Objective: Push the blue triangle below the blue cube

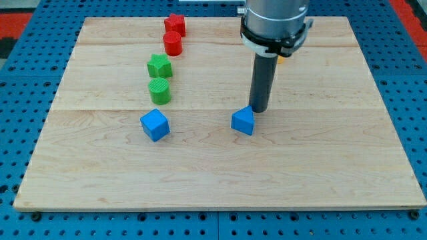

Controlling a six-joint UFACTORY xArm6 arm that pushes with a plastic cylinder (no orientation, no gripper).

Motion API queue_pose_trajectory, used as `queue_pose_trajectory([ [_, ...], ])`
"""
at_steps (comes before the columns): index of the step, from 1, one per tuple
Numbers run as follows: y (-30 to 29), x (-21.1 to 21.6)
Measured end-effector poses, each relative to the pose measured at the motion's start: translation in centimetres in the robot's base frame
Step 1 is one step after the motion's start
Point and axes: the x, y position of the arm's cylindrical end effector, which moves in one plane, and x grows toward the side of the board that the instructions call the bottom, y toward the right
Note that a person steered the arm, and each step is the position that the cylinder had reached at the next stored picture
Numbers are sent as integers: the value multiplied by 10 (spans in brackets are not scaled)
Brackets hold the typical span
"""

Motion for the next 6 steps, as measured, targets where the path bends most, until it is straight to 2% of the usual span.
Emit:
queue_pose_trajectory([
  [1,-4,37],
  [2,-36,86],
  [3,-26,80],
  [4,18,62],
  [5,-45,46],
  [6,-85,80],
])
